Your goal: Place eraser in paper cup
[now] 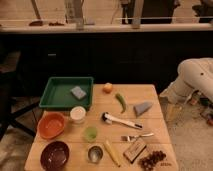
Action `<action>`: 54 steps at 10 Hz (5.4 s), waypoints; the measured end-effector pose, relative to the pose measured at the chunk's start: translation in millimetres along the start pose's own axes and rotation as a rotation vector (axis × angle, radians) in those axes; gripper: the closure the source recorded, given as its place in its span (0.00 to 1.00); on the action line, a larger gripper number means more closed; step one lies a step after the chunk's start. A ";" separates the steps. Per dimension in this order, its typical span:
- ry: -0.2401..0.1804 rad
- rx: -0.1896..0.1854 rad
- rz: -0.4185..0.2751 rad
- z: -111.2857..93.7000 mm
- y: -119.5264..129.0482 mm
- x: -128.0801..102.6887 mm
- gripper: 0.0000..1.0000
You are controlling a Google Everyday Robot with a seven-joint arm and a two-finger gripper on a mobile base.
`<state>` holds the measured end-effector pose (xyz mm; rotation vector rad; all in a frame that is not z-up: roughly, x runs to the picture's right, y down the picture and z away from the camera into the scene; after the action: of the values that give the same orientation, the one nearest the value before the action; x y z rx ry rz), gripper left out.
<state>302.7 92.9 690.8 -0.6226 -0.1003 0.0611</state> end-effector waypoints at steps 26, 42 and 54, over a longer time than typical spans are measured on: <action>-0.127 -0.050 -0.667 119.6 104.4 -91.4 0.20; -0.229 0.031 -0.613 180.2 113.4 -117.2 0.20; -0.236 0.043 -0.617 191.5 115.0 -112.2 0.76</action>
<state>166.7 287.2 769.8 -0.5183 -0.5133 -0.4604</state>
